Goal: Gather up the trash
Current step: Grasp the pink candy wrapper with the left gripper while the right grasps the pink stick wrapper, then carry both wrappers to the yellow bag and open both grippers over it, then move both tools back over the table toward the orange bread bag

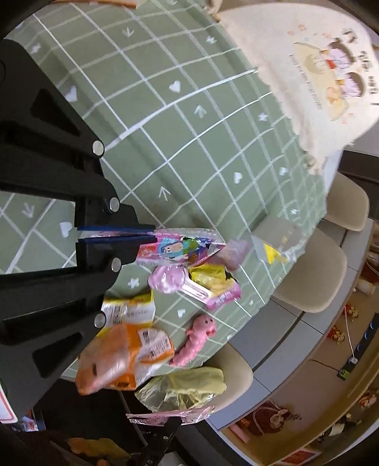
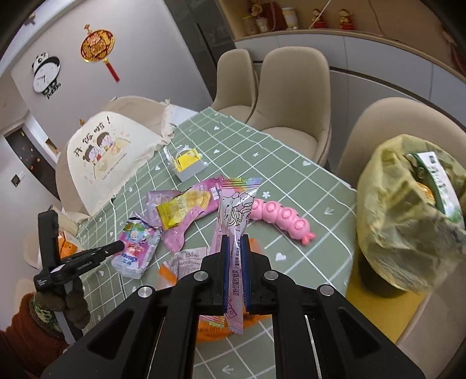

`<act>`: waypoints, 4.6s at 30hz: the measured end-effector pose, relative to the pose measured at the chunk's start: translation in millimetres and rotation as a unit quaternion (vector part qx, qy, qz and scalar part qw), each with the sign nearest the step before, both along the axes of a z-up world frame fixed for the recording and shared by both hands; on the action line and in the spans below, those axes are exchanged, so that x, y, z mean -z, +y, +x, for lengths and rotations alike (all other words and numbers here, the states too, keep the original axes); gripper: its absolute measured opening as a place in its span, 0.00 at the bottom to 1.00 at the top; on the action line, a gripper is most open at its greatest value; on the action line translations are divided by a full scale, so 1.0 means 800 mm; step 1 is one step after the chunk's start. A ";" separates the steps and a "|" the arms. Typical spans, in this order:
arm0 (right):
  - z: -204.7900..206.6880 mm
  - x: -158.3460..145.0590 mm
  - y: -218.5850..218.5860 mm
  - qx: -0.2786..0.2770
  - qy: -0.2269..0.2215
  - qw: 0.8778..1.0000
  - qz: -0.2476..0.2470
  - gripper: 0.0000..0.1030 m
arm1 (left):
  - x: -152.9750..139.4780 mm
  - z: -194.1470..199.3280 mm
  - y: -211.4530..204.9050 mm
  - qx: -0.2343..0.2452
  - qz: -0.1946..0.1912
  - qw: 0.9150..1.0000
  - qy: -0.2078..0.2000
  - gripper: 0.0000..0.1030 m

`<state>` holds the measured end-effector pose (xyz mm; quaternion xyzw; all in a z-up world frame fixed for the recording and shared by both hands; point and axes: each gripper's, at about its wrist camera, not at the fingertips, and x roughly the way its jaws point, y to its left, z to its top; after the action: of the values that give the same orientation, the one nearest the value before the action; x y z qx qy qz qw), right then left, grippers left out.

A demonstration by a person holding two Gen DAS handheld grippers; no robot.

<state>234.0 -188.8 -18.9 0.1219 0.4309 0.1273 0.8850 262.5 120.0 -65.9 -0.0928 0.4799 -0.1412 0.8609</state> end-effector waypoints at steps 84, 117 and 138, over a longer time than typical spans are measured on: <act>0.034 -0.015 -0.436 0.147 -0.063 0.987 0.006 0.09 | -0.059 0.116 -0.606 0.246 0.008 0.969 -0.038 0.33; 0.052 0.052 -0.315 0.106 0.009 0.990 -0.092 0.36 | -0.068 0.014 -0.295 0.029 -0.007 1.000 -0.006 0.36; 0.012 0.043 -0.274 0.179 0.050 0.961 -0.204 0.43 | -0.052 -0.025 -0.089 -0.064 -0.026 0.997 -0.025 0.44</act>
<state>244.0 -407.6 -53.1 0.0205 0.4625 -0.1301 0.8768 242.4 48.9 -24.0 -0.1424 0.4476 -0.1010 0.8770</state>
